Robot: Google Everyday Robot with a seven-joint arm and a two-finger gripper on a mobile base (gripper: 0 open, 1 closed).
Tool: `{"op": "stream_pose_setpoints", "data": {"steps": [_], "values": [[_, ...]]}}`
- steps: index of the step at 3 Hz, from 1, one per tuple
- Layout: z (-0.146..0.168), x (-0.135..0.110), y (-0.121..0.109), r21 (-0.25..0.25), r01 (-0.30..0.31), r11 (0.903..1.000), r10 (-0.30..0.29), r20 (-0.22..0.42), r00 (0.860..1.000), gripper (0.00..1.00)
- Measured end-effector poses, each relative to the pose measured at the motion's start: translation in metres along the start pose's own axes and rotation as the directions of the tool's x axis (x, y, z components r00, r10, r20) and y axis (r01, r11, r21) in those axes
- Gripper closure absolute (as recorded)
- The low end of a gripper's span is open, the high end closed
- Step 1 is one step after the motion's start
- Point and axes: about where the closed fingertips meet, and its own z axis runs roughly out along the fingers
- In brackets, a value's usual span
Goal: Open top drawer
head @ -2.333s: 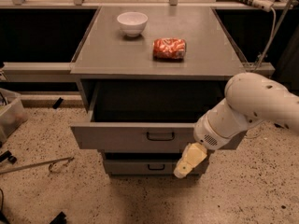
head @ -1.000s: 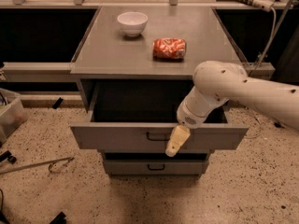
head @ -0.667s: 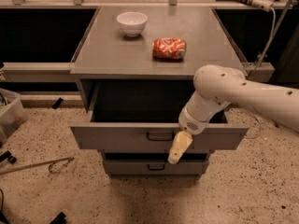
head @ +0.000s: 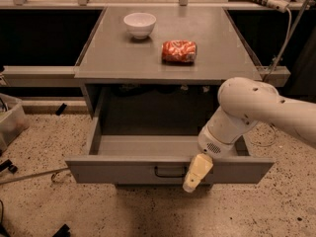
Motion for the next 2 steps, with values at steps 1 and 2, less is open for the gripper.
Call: {"op": "stream_pose_setpoints", "data": {"steps": [1, 2], "values": [[0.001, 0.000, 0.000, -0.002, 0.001, 1.0000, -0.001, -0.001, 1.000, 0.00], [0.005, 0.016, 0.022, -0.039, -0.017, 0.9991, 0.016, -0.032, 0.999, 0.00]]}}
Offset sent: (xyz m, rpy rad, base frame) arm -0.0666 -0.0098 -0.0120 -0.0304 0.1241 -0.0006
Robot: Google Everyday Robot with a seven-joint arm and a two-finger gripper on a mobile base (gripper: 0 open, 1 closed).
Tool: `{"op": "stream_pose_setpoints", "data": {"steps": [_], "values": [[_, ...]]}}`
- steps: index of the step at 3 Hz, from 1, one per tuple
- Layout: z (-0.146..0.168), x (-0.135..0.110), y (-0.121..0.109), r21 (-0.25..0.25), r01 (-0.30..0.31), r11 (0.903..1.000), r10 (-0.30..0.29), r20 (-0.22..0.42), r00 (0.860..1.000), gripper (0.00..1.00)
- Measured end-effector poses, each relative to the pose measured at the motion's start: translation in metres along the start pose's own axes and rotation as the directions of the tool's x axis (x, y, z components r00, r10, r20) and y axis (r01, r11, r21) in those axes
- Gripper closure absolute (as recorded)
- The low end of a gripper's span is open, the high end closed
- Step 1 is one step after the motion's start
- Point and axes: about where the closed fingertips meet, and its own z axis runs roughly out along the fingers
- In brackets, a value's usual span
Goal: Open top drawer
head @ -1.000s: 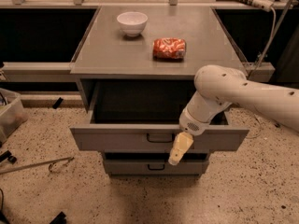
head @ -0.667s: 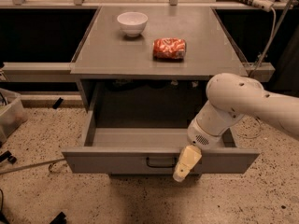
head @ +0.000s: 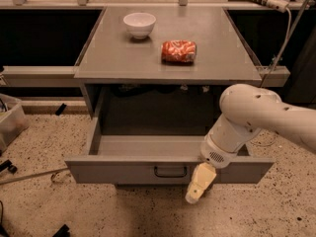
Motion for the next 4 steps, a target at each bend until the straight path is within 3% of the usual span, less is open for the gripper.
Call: {"op": "stream_pose_setpoints", "data": {"steps": [1, 2, 3, 4], "values": [[-0.003, 0.016, 0.024, -0.013, -0.039, 0.9991, 0.039, -0.003, 0.999, 0.00], [-0.014, 0.042, 0.064, -0.009, -0.104, 0.9945, 0.104, -0.008, 0.995, 0.00], [-0.013, 0.040, 0.064, -0.016, -0.101, 0.9948, 0.101, -0.005, 0.995, 0.00], [-0.007, 0.050, 0.081, -0.074, -0.147, 0.9864, 0.148, 0.013, 0.989, 0.00]]}}
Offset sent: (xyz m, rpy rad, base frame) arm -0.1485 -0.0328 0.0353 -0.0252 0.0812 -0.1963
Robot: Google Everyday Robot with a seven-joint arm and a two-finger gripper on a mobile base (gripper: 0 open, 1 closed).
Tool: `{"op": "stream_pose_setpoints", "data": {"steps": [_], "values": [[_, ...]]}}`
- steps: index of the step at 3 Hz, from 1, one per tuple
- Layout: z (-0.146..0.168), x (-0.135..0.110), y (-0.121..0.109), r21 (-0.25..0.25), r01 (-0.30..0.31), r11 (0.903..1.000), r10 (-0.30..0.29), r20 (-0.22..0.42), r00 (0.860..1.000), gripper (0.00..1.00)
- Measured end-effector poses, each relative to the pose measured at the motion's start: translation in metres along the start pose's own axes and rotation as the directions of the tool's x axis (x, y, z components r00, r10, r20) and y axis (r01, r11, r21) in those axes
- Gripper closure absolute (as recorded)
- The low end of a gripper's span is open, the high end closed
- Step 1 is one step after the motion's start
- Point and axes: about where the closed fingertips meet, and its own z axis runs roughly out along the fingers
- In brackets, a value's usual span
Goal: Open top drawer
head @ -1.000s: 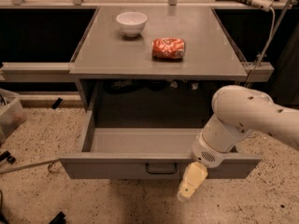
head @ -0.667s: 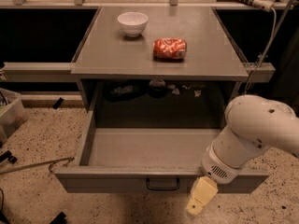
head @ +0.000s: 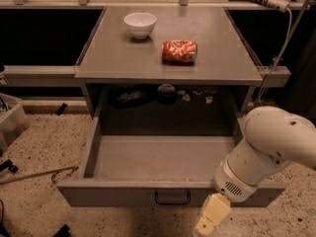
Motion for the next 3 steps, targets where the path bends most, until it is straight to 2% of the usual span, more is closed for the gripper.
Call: {"op": "stream_pose_setpoints", "data": {"steps": [1, 3], "values": [[-0.001, 0.000, 0.000, 0.000, 0.000, 1.0000, 0.000, 0.000, 1.000, 0.00], [0.002, 0.025, 0.019, -0.041, -0.099, 0.9942, 0.099, -0.013, 0.995, 0.00]]}}
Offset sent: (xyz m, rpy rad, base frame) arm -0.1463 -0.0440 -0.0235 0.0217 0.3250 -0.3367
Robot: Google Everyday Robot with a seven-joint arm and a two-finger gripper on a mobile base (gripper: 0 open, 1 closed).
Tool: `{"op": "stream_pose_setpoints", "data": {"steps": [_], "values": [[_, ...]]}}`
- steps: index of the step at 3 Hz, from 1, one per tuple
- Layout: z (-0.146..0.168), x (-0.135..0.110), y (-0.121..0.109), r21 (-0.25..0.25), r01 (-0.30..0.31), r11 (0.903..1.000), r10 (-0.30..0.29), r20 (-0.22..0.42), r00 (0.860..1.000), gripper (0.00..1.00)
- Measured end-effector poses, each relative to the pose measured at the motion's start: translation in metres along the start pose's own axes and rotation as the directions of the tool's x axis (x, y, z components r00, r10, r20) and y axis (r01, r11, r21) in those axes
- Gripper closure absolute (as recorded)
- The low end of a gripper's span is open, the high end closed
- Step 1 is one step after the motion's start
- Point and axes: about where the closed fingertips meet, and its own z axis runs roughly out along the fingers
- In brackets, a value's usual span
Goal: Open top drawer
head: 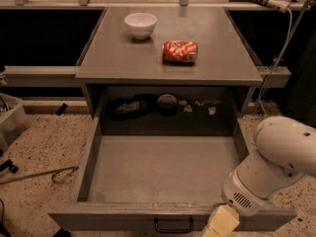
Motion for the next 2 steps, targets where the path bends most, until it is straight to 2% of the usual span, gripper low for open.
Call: {"op": "stream_pose_setpoints", "data": {"steps": [1, 2], "values": [[0.001, -0.001, 0.001, -0.003, -0.001, 1.0000, 0.001, -0.011, 1.000, 0.00], [0.003, 0.020, 0.014, -0.059, -0.021, 0.9980, 0.020, -0.014, 1.000, 0.00]]}}
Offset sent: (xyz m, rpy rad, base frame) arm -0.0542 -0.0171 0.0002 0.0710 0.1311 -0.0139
